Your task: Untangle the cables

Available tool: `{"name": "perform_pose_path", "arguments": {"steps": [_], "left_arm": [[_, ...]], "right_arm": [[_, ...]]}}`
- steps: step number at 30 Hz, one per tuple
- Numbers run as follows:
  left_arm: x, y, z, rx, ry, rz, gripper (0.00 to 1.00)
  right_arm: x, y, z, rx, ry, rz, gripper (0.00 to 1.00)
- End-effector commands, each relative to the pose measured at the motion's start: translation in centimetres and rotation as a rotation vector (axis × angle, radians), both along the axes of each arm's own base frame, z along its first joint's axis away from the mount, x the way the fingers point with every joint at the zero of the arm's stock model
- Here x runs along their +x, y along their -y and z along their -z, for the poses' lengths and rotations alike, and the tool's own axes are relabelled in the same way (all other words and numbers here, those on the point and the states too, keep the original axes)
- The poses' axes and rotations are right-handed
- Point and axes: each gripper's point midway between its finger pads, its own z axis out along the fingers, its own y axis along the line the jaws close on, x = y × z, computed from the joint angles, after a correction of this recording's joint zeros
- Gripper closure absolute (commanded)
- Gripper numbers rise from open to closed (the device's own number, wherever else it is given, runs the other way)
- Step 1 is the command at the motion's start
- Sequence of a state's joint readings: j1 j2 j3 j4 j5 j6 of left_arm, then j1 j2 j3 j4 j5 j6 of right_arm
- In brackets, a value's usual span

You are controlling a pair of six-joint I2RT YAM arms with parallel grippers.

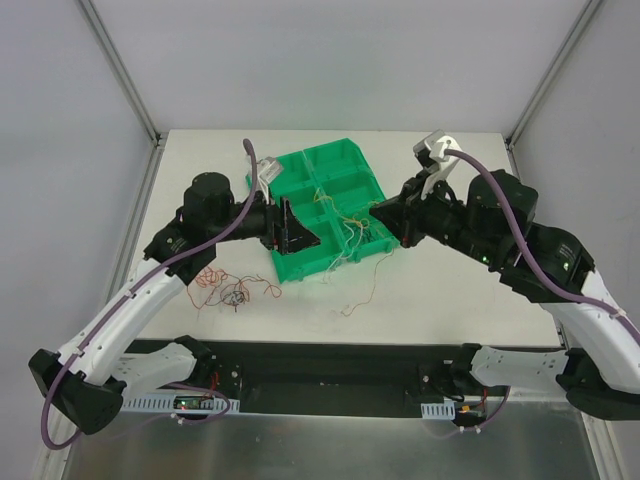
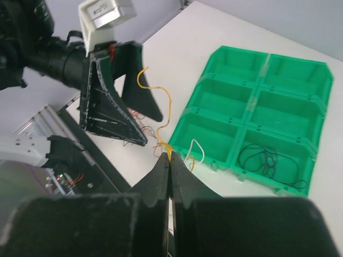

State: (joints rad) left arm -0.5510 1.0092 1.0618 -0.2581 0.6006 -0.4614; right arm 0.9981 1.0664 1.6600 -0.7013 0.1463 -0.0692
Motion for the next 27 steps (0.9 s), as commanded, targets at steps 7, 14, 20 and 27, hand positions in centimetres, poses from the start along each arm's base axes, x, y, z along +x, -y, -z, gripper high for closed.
{"name": "perform_pose_path", "arguments": {"steps": [7,14,20,27], "left_arm": [[-3.0,3.3,-7.2,-0.221,0.289,0.360,0.23],[-5.6,5.9,-7.2,-0.294,0.238,0.541,0.25],[-4.6,7.4,-6.6,-0.287,0.250,0.513,0.28],[-3.7,7.8,-5.2,-0.264,0.223,0.479,0.35]], "right_arm": [[-2.9,-2.8,-2.2,0.117,-0.050,-0.193,1.00],[-3.0,-3.0,-3.0,0.143,-0.060,-0.196,1.00],[-3.2,-3.3,-3.6,0.146,-0.056,-0.218,1.00],[-3.2,-3.6,-3.6,0.146,-0.062,-0.225,1.00]]}}
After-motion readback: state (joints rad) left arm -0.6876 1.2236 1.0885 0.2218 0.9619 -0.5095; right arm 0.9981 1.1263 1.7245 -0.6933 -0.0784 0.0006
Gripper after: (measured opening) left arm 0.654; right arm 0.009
